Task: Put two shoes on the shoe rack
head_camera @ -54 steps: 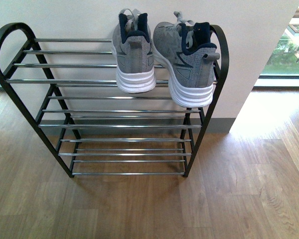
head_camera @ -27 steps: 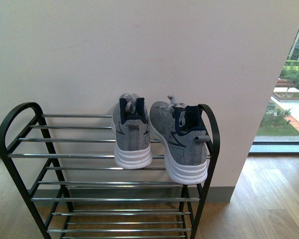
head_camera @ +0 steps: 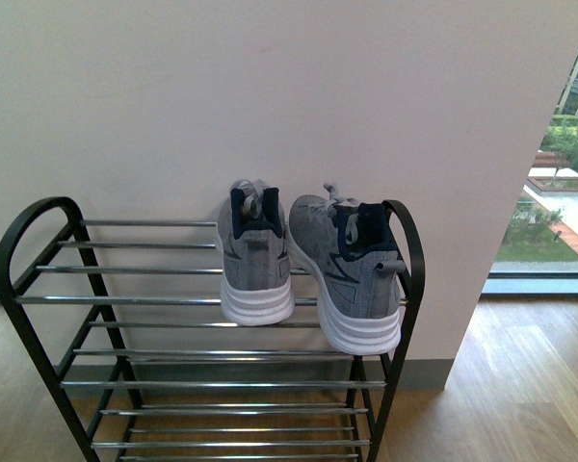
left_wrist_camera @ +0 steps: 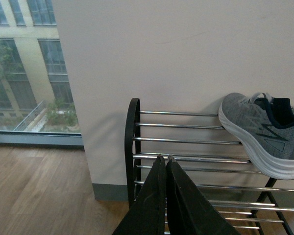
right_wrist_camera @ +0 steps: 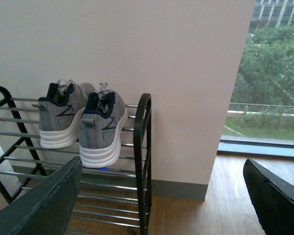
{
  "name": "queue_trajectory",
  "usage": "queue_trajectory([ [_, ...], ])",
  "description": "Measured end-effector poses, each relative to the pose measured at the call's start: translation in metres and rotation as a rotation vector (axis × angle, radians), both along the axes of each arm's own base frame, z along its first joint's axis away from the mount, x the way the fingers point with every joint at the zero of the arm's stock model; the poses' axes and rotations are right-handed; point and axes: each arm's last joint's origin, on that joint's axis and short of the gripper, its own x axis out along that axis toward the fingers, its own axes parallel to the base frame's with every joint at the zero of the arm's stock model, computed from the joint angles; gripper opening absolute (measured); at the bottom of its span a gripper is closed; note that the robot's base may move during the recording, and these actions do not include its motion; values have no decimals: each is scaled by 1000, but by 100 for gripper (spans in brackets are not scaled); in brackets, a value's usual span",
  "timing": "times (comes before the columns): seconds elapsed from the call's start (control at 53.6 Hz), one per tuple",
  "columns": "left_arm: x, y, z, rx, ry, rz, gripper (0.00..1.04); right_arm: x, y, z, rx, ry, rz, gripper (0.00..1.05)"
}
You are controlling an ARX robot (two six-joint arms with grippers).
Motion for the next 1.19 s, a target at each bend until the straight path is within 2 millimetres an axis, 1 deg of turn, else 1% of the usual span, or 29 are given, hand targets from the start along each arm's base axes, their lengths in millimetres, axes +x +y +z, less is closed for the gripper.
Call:
queue_trajectory([
  [0.541,-19,0,4,0,-16,0,1,0,0,0,0,0,0,95],
  [0.952,-27,0,3,0,-15,0,1,0,0,0,0,0,0,95],
  [1.008,-33,0,-1,0,17,0,1,0,0,0,0,0,0,95],
  [1.064,-37,0,0,0,2,0,1,0,0,0,0,0,0,95],
  [1.195,-37,0,0,0,2,1,1,0,0,0,0,0,0,95],
])
